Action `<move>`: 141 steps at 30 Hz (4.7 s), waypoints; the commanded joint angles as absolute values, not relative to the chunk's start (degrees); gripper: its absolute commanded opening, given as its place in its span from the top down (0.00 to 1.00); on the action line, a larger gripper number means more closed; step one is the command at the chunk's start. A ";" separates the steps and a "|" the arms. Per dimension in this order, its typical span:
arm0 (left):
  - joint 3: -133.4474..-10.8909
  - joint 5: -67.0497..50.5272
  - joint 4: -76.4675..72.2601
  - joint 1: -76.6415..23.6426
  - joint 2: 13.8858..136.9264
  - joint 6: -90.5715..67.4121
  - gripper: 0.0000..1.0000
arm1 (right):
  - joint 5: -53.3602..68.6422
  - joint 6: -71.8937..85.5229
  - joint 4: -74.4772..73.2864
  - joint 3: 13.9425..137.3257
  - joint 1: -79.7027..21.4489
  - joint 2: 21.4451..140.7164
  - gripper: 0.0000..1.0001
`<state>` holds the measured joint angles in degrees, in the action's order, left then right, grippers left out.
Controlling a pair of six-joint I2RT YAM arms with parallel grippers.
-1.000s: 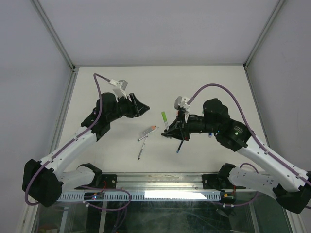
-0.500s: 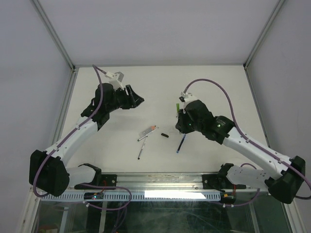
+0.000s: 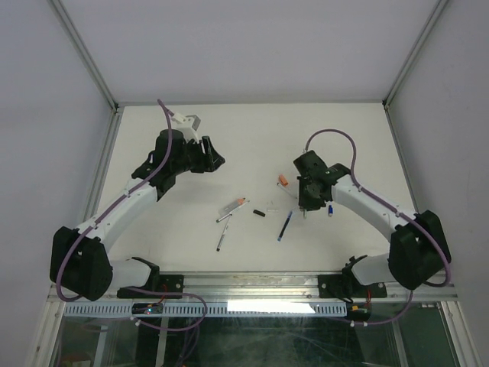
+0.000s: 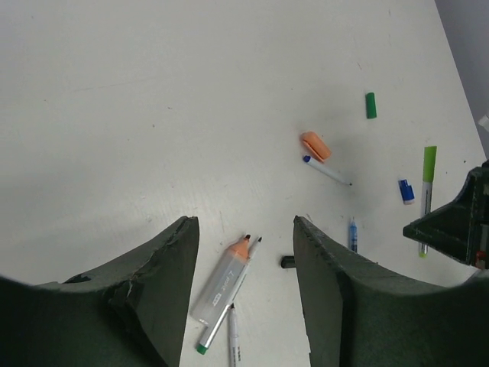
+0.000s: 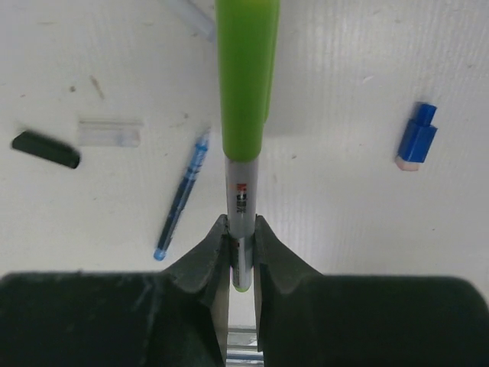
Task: Insert the pens into the pen caps
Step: Place the pen at the center of the board, then pick up the pen from the center of the board.
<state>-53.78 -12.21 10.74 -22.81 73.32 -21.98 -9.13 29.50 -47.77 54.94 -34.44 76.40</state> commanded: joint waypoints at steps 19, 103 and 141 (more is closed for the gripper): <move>-55.55 -11.45 9.41 -22.58 73.19 -18.90 0.47 | -3.51 13.98 -45.58 60.90 -20.40 95.96 0.83; -53.42 -1.14 35.43 -46.95 90.26 -22.11 0.56 | 6.53 24.43 -27.43 37.36 -21.97 54.39 0.67; -55.02 -3.23 26.74 -50.91 83.42 -28.86 0.83 | 0.51 45.45 -17.81 26.73 -26.99 38.77 0.58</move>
